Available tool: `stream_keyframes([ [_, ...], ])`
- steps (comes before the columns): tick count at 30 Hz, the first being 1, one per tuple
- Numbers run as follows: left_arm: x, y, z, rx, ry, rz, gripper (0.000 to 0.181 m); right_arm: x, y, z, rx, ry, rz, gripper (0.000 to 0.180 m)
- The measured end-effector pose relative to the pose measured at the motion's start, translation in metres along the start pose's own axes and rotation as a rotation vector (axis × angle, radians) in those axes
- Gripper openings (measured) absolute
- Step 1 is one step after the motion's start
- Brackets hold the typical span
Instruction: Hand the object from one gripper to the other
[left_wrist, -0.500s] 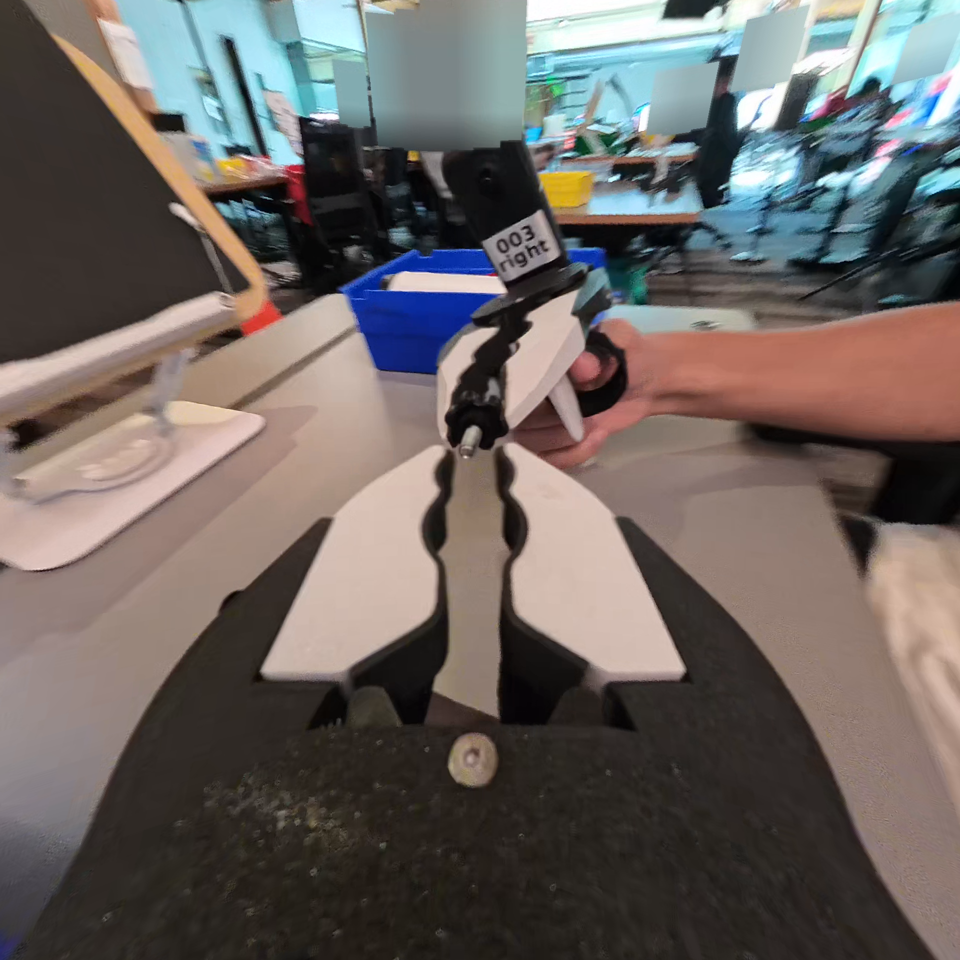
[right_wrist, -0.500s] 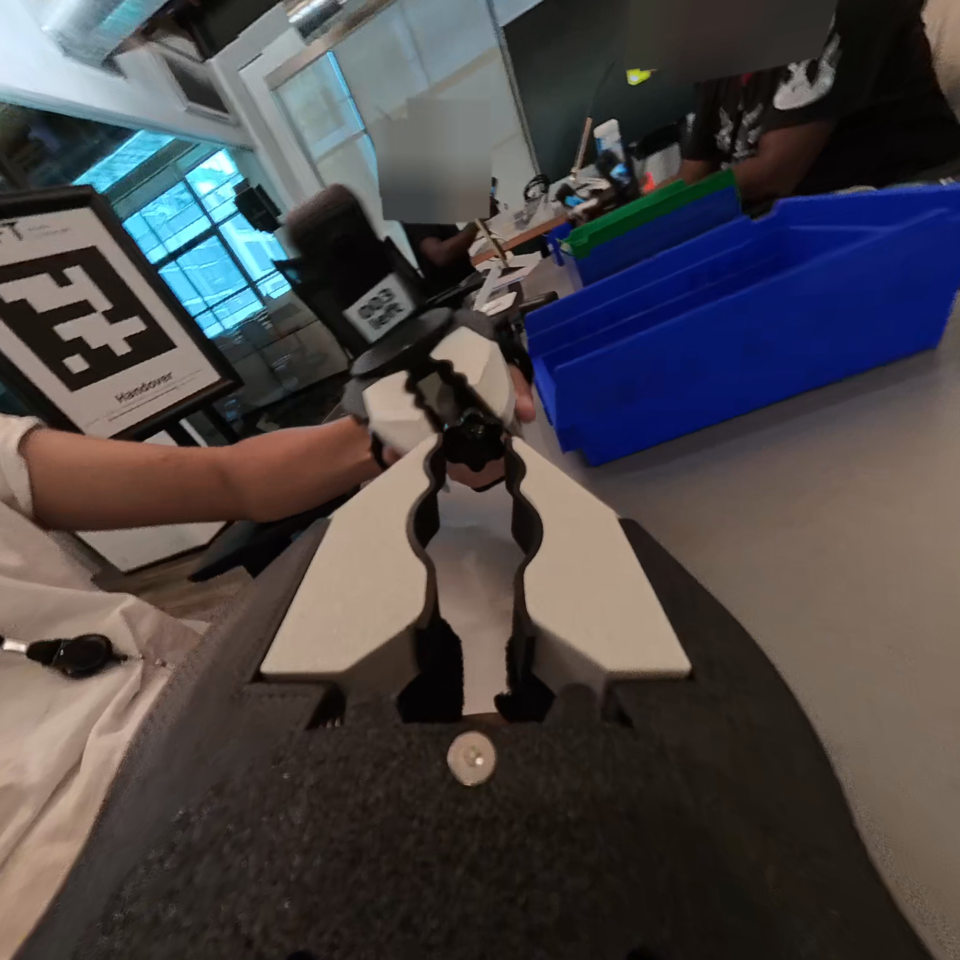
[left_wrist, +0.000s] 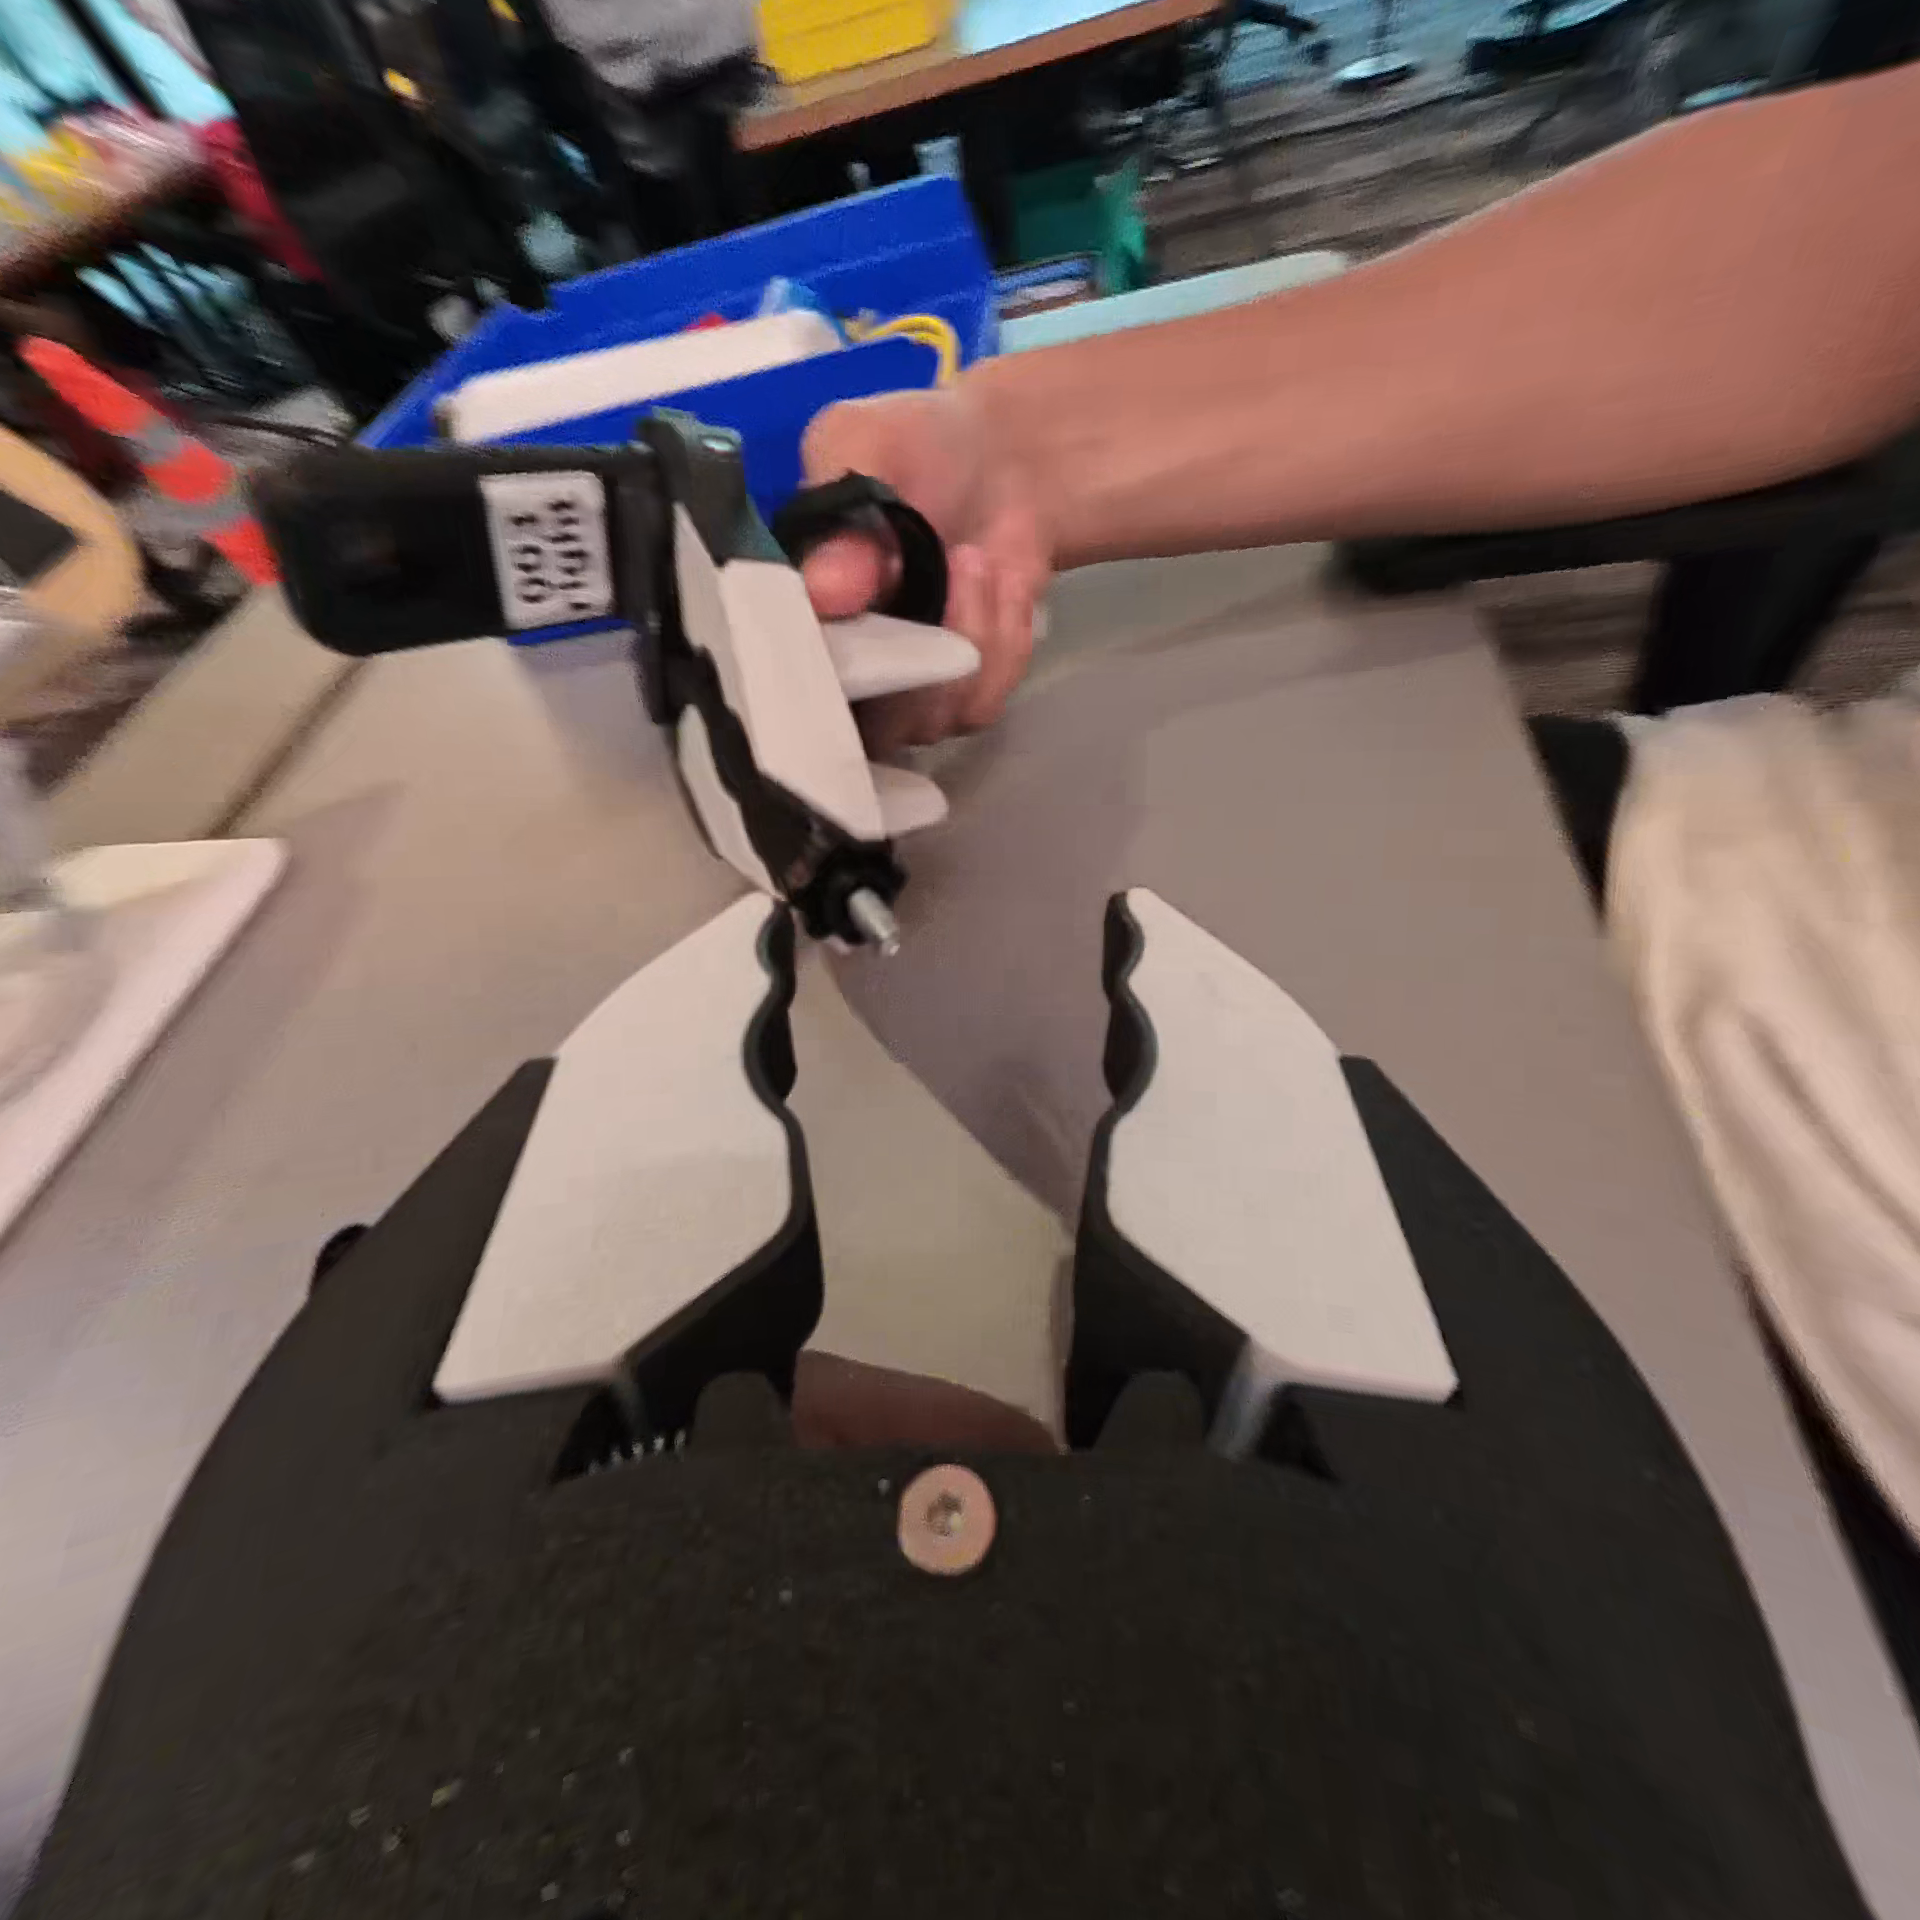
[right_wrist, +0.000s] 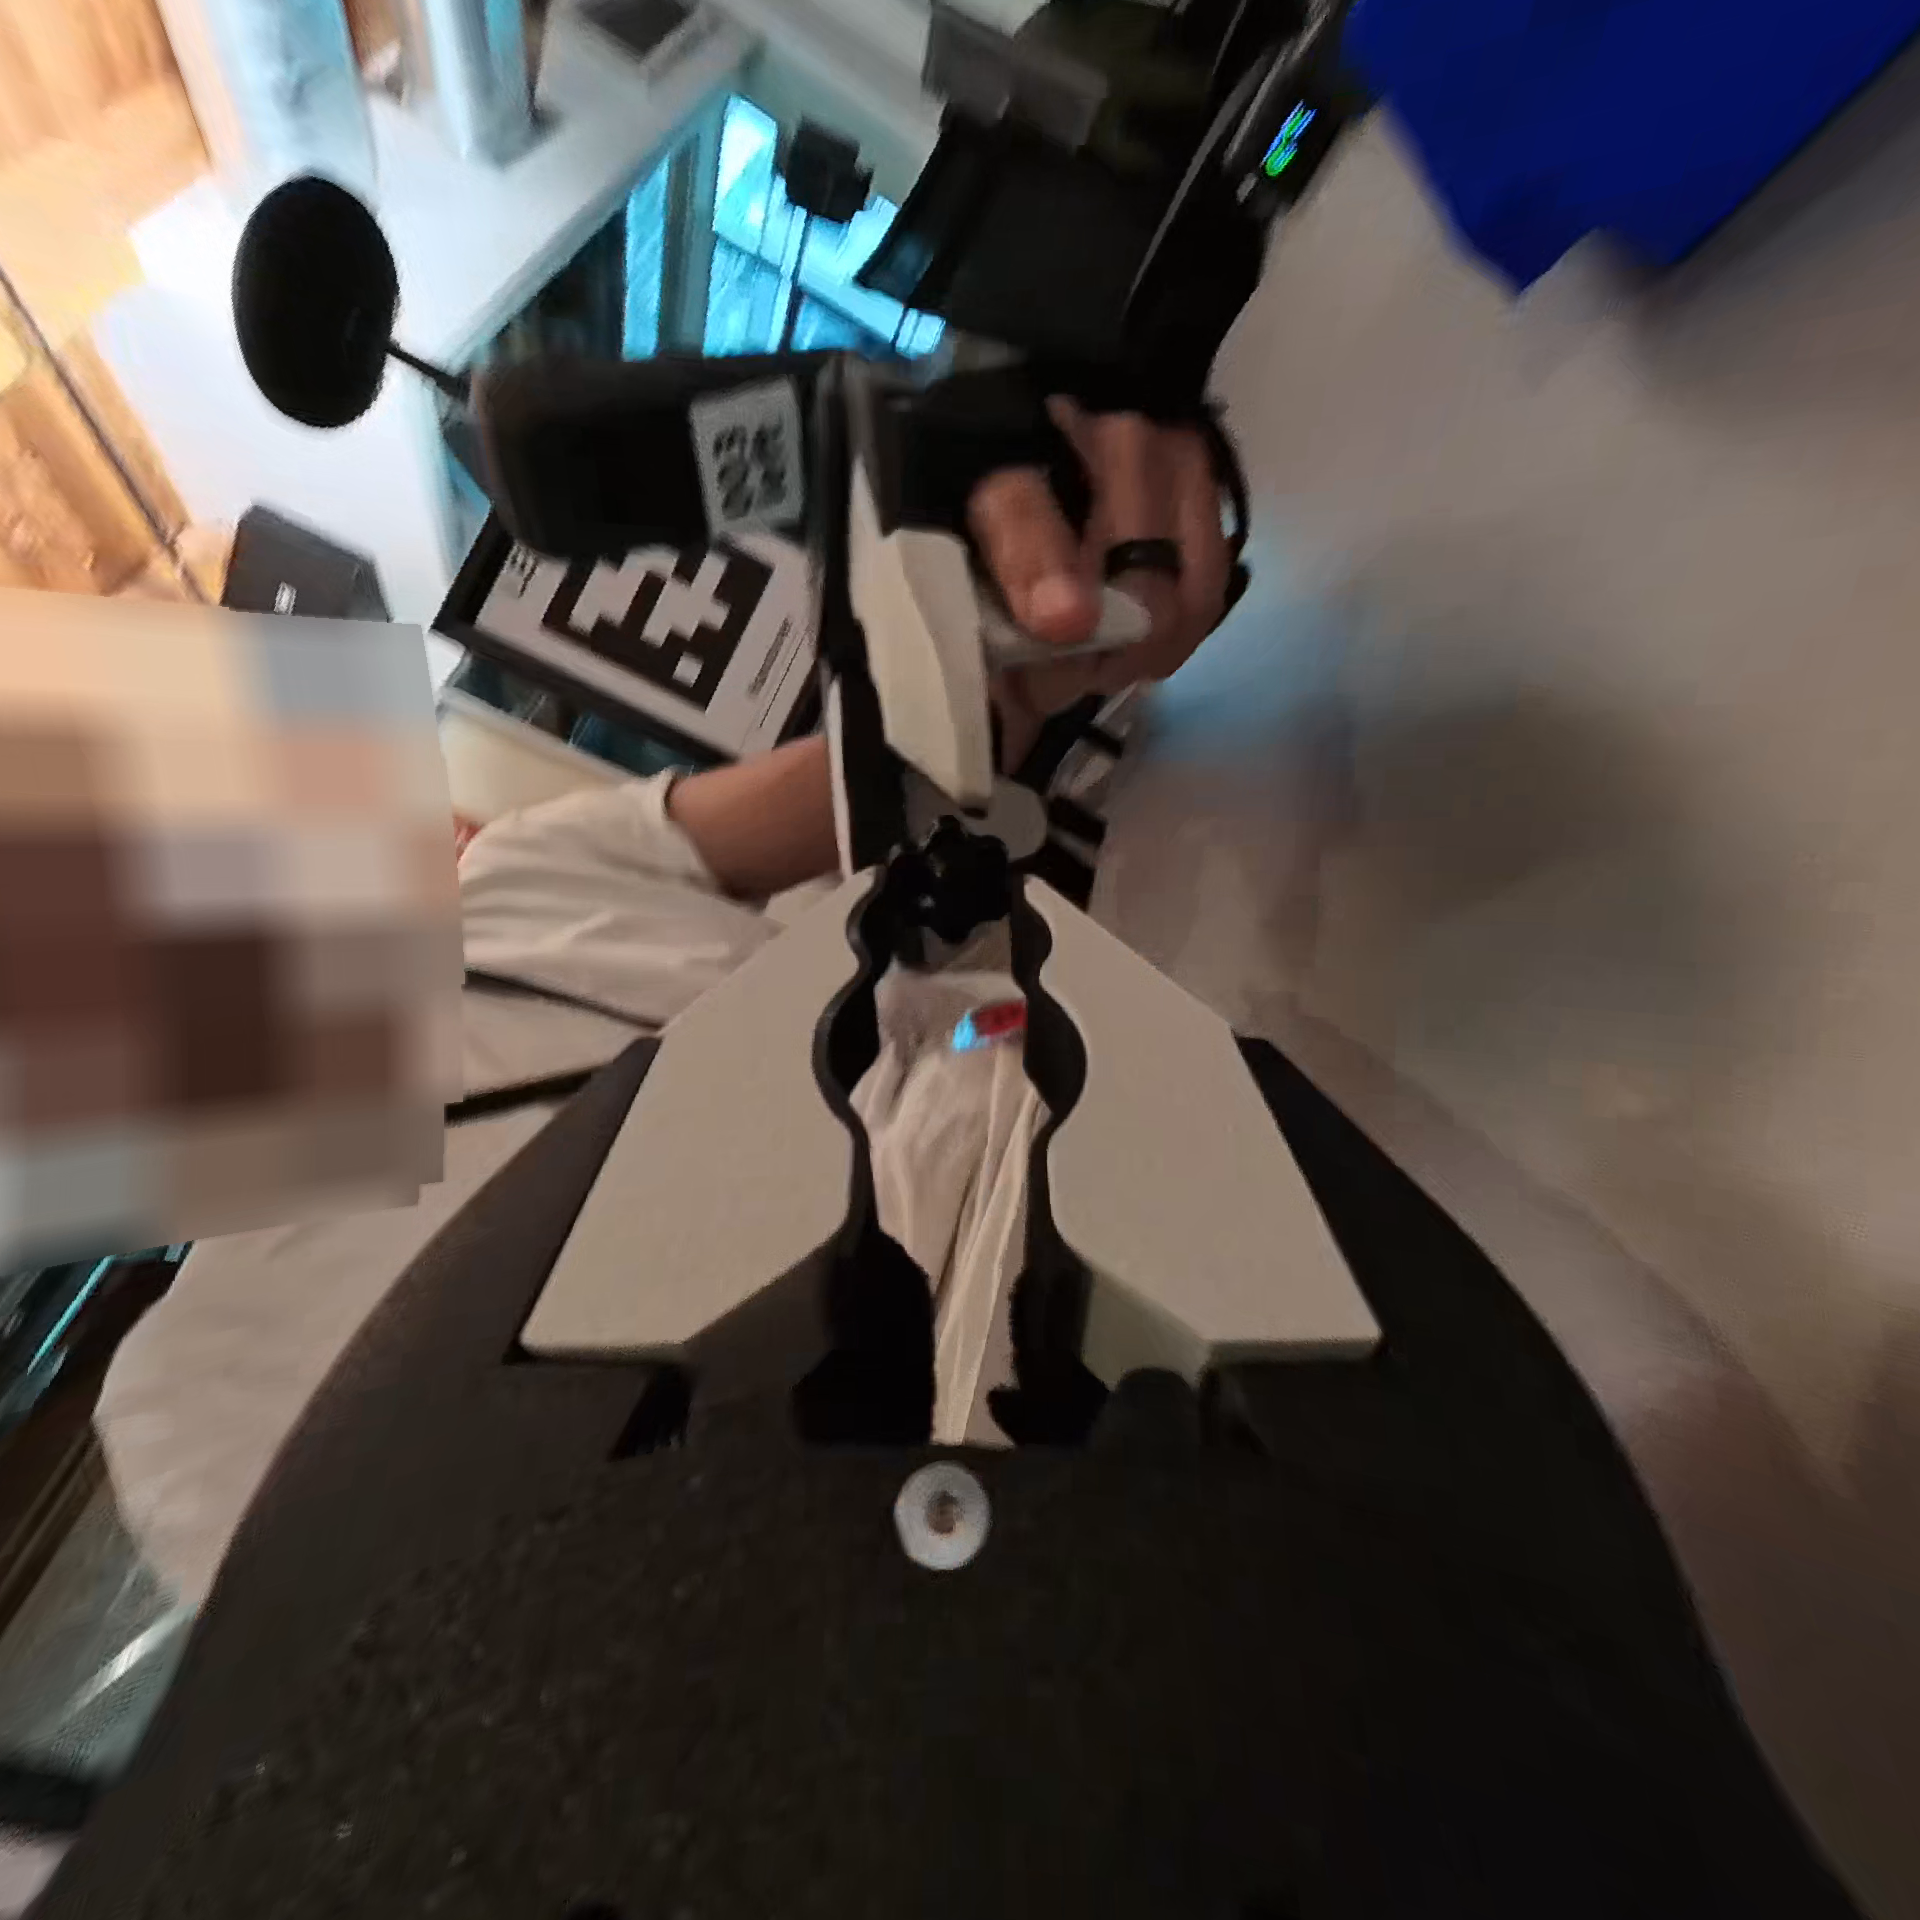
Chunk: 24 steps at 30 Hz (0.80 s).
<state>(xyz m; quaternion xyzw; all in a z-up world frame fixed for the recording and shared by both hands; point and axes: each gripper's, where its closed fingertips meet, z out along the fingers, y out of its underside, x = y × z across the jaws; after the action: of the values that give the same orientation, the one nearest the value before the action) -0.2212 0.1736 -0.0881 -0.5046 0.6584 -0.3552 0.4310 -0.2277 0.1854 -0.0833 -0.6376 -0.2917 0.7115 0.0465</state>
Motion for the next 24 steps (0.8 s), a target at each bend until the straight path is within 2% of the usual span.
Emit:
stream_keyframes([
  [1, 0.007, -0.002, 0.0, 0.004, 0.039, -0.012, 0.056, -0.007, 0.009, 0.002, -0.052, -0.025, -0.02, 0.021],
  [5, 0.029, -0.015, 0.004, 0.044, 0.131, -0.012, 0.053, -0.029, 0.049, 0.018, -0.279, -0.114, -0.088, 0.021],
  [9, 0.05, -0.016, 0.01, 0.012, 0.211, 0.013, 0.052, -0.033, 0.067, 0.027, -0.382, -0.143, -0.077, 0.021],
  [15, 0.064, -0.02, 0.016, 0.012, 0.244, 0.043, 0.041, -0.03, 0.068, 0.028, -0.388, -0.136, -0.056, 0.021],
  [18, 0.067, -0.01, 0.019, -0.054, 0.255, 0.079, 0.025, -0.027, 0.07, 0.027, -0.403, -0.116, -0.064, 0.021],
  [20, 0.065, -0.011, 0.02, -0.046, 0.245, 0.088, 0.025, -0.028, 0.069, 0.026, -0.386, -0.124, -0.062, 0.021],
  [24, 0.039, -0.011, 0.021, -0.051, 0.114, 0.119, 0.025, -0.023, 0.046, 0.017, -0.258, -0.084, -0.127, 0.022],
])
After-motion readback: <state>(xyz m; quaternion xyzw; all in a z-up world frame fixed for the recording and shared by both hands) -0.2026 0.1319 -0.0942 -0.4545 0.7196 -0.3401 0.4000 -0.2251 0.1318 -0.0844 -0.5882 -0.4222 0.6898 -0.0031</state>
